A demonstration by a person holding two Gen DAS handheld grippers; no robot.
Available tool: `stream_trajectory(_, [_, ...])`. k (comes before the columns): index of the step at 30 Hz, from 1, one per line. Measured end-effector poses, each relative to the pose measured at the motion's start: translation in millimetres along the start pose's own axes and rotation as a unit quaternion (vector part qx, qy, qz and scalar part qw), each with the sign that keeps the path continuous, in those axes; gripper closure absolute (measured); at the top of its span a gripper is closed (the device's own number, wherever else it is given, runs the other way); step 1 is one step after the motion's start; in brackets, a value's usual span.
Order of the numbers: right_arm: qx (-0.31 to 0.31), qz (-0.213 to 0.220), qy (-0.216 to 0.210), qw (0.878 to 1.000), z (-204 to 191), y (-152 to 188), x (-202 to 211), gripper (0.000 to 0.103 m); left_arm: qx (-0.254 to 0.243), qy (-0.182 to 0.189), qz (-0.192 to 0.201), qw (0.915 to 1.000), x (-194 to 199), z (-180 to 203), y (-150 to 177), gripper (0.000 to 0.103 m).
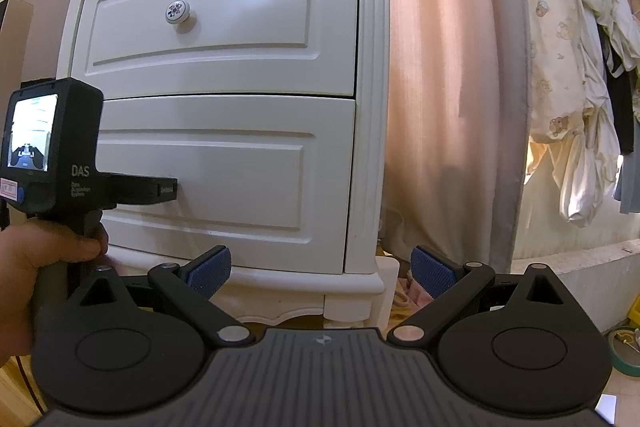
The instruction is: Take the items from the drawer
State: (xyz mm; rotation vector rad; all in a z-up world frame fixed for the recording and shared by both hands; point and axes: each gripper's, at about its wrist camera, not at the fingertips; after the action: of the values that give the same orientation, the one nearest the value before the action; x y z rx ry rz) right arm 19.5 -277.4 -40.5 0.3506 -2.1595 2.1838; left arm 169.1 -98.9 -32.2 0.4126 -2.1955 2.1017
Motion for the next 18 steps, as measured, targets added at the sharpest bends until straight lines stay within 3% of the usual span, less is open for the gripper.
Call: stream_trajectory(18, [-0.001,-0.002,0.001,1.000,0,0,-1,0.000,-0.017,-0.011,0.020,0.9996,-10,-3,9,0.099])
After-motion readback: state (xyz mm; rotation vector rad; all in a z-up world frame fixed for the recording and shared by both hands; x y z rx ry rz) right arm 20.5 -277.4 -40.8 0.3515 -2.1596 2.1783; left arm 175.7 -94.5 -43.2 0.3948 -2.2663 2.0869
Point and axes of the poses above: each gripper's, at about its wrist camera, not at the fingertips, and x roughly against the way its jaws point, z to its right, y to its underside, and after that the axes turned 9 degrees about -y, right-handed
